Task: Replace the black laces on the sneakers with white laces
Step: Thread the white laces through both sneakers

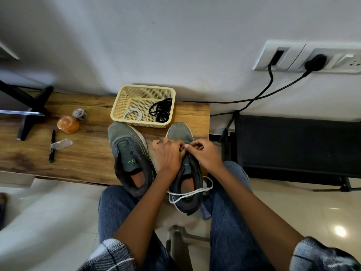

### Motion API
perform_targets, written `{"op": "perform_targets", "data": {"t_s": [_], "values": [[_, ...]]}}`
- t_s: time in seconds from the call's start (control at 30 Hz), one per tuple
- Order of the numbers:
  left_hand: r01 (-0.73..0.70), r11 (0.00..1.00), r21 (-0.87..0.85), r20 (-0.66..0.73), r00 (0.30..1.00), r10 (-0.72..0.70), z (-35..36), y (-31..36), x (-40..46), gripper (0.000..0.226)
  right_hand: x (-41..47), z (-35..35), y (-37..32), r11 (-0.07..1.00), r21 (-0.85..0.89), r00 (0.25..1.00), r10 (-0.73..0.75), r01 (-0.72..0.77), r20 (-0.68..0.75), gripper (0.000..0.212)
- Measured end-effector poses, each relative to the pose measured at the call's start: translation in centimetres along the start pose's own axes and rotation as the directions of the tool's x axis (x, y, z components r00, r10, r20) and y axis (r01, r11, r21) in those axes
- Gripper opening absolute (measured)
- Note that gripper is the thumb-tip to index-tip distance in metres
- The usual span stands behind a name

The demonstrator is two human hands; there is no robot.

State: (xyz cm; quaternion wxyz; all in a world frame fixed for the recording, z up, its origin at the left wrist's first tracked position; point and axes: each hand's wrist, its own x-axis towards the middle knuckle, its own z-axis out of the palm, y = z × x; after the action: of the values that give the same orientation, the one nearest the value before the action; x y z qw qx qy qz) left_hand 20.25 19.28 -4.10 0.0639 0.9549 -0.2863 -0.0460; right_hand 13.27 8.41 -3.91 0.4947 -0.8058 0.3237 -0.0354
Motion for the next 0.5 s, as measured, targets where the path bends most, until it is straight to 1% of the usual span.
{"op": "perform_targets", "data": {"t_s": [0.1,0.17,0.23,0.33,0.43,0.5], "values": [[-0.036,0.999,-0.023,0.014,0.999,0.037,0.0,0.1,0.1,0.017,-0.2,0.1,-0.5,0.997,-0.079,1.000,-0.023,0.022,-0.013,0.028],[-0.072,0.997,-0.007,0.003,0.997,0.072,0.0,0.1,0.1,0.021,-0.3,0.0,-0.8,0.998,-0.065,1.000,0.004,-0.006,-0.025,0.029],[-0.108,0.994,-0.015,-0.043,0.993,0.108,0.5,0.0,0.1,0.022,-0.4,-0.1,-0.9,0.998,-0.043,0.999,0.043,-0.044,-0.032,0.029],[-0.130,0.991,-0.036,-0.151,0.981,0.123,1.2,-0.1,0.0,0.013,-0.5,-0.2,-1.0,0.997,-0.001,0.996,0.078,-0.079,-0.040,0.025],[-0.112,0.993,-0.037,-0.182,0.978,0.103,1.8,-0.1,0.0,0.013,-0.6,-0.2,-1.0,0.996,0.030,0.995,0.090,-0.089,-0.045,0.021],[-0.126,0.991,-0.046,-0.220,0.969,0.113,2.0,-0.1,0.1,0.013,-0.6,-0.2,-0.9,0.995,0.038,0.994,0.097,-0.095,-0.045,0.020]]}}
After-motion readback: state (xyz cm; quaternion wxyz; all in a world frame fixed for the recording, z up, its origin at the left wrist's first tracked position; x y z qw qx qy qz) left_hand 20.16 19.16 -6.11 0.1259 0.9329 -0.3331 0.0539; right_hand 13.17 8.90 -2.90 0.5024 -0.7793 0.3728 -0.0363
